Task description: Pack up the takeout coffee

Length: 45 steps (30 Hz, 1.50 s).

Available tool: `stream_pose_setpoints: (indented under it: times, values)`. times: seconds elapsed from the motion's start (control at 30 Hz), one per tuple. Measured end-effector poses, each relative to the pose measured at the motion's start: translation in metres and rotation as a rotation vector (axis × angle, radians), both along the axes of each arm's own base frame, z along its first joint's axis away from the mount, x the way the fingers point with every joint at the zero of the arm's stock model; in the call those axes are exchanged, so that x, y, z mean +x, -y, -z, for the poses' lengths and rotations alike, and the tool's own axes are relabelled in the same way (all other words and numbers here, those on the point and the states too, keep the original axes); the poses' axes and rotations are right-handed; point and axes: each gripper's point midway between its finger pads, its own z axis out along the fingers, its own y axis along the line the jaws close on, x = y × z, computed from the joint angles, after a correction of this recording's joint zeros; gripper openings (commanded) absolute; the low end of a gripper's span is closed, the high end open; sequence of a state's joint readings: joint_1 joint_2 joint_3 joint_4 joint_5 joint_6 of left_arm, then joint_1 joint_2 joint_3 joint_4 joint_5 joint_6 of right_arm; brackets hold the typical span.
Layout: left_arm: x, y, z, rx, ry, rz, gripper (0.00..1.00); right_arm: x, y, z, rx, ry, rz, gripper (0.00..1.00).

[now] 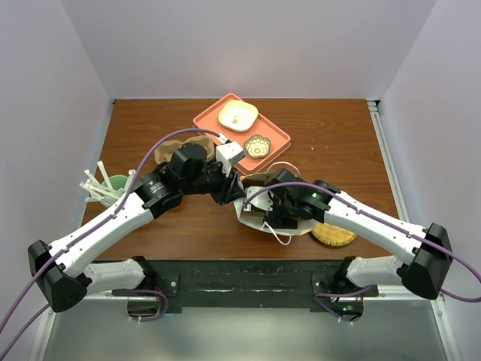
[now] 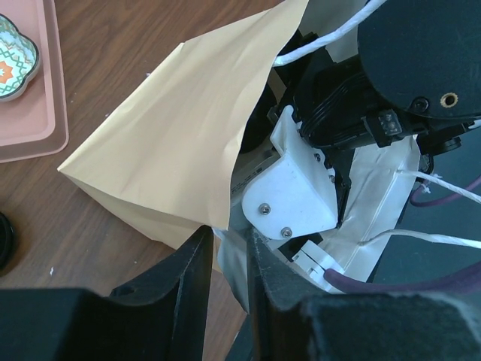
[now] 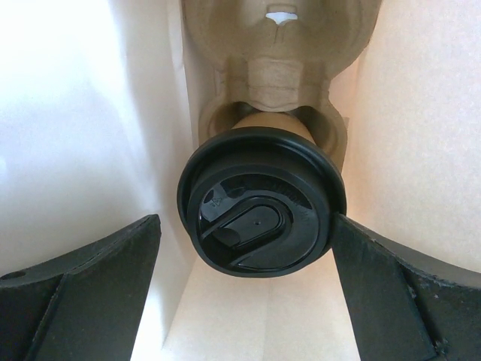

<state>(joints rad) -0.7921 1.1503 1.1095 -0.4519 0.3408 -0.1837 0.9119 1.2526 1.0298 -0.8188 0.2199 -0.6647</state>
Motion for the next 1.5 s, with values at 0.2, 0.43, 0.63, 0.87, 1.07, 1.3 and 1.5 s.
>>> stream_pose_setpoints:
  times: [0.2,0.43,0.63,0.87,1.07,1.3,1.5]
  values:
    - [0.003,0.002,-0.002,0.003,-0.001,-0.003,0.29,0.001,0.003,-0.001,0.003,-0.004,0.011,0.99]
    - [0.008,0.005,-0.005,0.010,-0.002,-0.011,0.30,0.003,0.005,-0.003,0.011,-0.009,0.026,0.99]
    - [0.011,0.006,-0.011,0.010,0.006,-0.019,0.33,0.005,0.005,-0.005,0.033,-0.022,0.031,0.97]
    - [0.015,0.007,-0.017,0.007,0.018,-0.032,0.36,0.009,0.005,-0.010,0.059,-0.028,0.046,0.94]
    - [0.017,0.008,-0.023,-0.002,0.029,-0.034,0.37,0.015,0.006,-0.016,0.081,-0.026,0.061,0.93]
    - [0.018,0.008,-0.025,-0.004,0.033,-0.035,0.38,0.021,0.007,-0.021,0.093,-0.017,0.078,0.93]
    - [0.020,0.009,-0.026,-0.002,0.036,-0.040,0.38,0.026,0.008,-0.025,0.102,-0.012,0.093,0.93]
